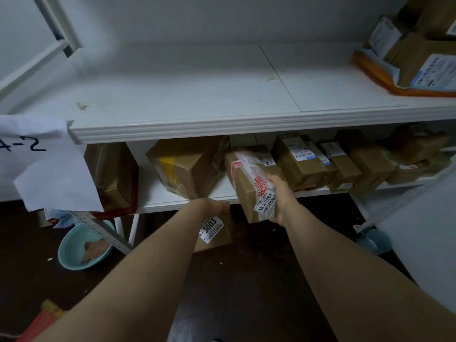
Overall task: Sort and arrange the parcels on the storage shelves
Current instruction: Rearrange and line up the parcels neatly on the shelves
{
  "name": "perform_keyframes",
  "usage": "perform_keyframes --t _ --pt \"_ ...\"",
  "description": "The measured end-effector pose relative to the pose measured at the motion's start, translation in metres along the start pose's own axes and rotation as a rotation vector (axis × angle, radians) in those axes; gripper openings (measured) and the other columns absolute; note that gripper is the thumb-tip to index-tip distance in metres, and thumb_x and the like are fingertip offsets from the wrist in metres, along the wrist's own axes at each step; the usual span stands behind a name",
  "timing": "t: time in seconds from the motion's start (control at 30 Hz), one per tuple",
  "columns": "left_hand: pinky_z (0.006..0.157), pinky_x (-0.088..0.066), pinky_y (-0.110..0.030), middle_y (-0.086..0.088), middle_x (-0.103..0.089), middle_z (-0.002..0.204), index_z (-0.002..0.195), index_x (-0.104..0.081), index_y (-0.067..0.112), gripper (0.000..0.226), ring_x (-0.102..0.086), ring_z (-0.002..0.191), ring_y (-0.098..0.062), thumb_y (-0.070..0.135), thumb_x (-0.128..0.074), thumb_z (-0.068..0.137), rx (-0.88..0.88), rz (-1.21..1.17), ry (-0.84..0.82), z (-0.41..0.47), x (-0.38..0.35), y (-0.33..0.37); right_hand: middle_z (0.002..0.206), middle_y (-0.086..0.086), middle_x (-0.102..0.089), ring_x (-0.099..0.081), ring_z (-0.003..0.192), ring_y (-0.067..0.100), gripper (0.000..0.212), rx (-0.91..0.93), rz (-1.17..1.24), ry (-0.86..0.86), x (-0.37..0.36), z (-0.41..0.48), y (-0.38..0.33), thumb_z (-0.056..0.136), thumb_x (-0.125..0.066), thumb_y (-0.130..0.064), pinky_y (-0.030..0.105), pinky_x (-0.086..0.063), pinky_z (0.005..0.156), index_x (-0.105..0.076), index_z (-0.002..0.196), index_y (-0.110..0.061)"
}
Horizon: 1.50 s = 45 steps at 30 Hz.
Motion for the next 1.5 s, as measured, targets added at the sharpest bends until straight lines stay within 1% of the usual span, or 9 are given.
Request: perform_keyframes --t 0.1,0.23,0.4,0.53,0.67,0.8,1.13,1.37,1.5 --pt "0.085 -0.044 -0.033 -0.017 -0.055 0.102 0.126 -0.046 0.003 0.052 -0.057 0.104 -0.03 0.041 -0.055 0.092 0.01 -0.009 0.002 0.012 0.006 -0.006 0.083 0.006 -0.069 -0.064 0.067 0.019 0.046 -0.029 -0.019 0.002 -0.009 0.012 -0.001 0.085 -0.059 -0.053 0.024 -0.044 0.054 -0.065 0.107 -0.012" --pt "0.085 -0.045 -0.033 -0.019 -0.056 0.122 0.13 -0.045 0.003 0.055 -0.056 0.114 -0.032 0.037 -0.059 0.09 0.001 -0.041 -0.007 0.029 0.01 -0.011 0.091 0.008 -0.071 -0.068 0.077 0.023 0.053 -0.044 -0.031 0.005 -0.032 0.034 0.0 0.081 -0.064 -0.057 0.029 -0.052 0.066 -0.066 0.109 -0.012" --pt "0.088 -0.044 -0.033 -0.018 -0.056 0.123 0.126 -0.051 0.004 0.05 -0.055 0.114 -0.031 0.036 -0.061 0.089 -0.034 -0.042 -0.003 0.045 0.015 -0.006 0.094 0.007 -0.074 -0.071 0.085 0.026 0.057 -0.082 -0.059 0.011 -0.054 0.062 0.001 0.074 -0.067 -0.063 0.04 -0.055 0.083 -0.071 0.104 -0.015" --pt "0.084 -0.046 -0.034 -0.016 -0.057 0.116 0.127 -0.049 0.003 0.058 -0.056 0.101 -0.029 0.04 -0.065 0.084 -0.017 -0.035 -0.009 0.059 0.02 -0.01 0.083 0.005 -0.072 -0.07 0.068 0.022 0.047 -0.083 -0.103 -0.036 -0.073 0.077 -0.002 0.077 -0.066 -0.055 0.031 -0.057 0.067 -0.071 0.102 -0.015" --pt "0.082 -0.046 -0.033 -0.015 -0.059 0.12 0.125 -0.051 0.006 0.058 -0.057 0.102 -0.028 0.043 -0.066 0.083 -0.005 -0.056 0.015 0.064 0.031 -0.019 0.086 0.01 -0.071 -0.07 0.076 0.026 0.047 -0.035 -0.211 -0.106 -0.101 0.081 -0.005 0.079 -0.065 -0.05 0.04 -0.057 0.082 -0.07 0.106 -0.012" --pt "0.084 -0.047 -0.034 -0.015 -0.059 0.122 0.126 -0.05 0.006 0.061 -0.059 0.107 -0.029 0.044 -0.067 0.081 0.009 -0.058 0.058 0.066 0.044 -0.029 0.079 0.009 -0.071 -0.068 0.065 0.023 0.042 0.017 -0.305 -0.152 -0.123 0.081 -0.01 0.083 -0.062 -0.047 0.034 -0.058 0.071 -0.069 0.104 -0.012" --pt "0.08 -0.045 -0.034 -0.014 -0.054 0.103 0.123 -0.052 0.005 0.058 -0.054 0.094 -0.029 0.044 -0.064 0.083 -0.036 -0.114 0.081 0.032 0.061 -0.004 0.077 0.007 -0.069 -0.064 0.064 0.021 0.038 0.025 -0.189 -0.029 -0.069 0.061 -0.021 0.085 -0.062 -0.049 0.035 -0.055 0.077 -0.069 0.093 -0.013" --pt "0.1 -0.044 -0.044 -0.02 -0.047 0.135 0.137 -0.043 0.007 0.084 -0.047 0.121 -0.039 0.06 -0.064 0.075 -0.098 -0.101 0.268 0.003 0.093 0.023 0.071 0.007 -0.068 -0.065 0.064 0.023 0.041 0.062 -0.136 0.062 -0.044 0.031 -0.039 0.079 -0.067 -0.055 0.031 -0.052 0.062 -0.067 0.081 -0.014" --pt "0.091 -0.043 -0.038 -0.02 -0.042 0.132 0.135 -0.046 0.01 0.08 -0.042 0.119 -0.035 0.066 -0.052 0.079 -0.078 -0.033 0.462 0.01 0.097 0.017 0.088 0.011 -0.074 -0.071 0.079 0.027 0.063 0.06 -0.121 0.045 -0.047 0.032 -0.032 0.068 -0.071 -0.061 0.04 -0.058 0.077 -0.069 0.106 -0.01"
Point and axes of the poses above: each hand's wrist, its own z-axis towards the middle knuckle, its own x-axis out of the back of the hand, y = z × x, the point moved 8 cm from there along z, towards the middle knuckle
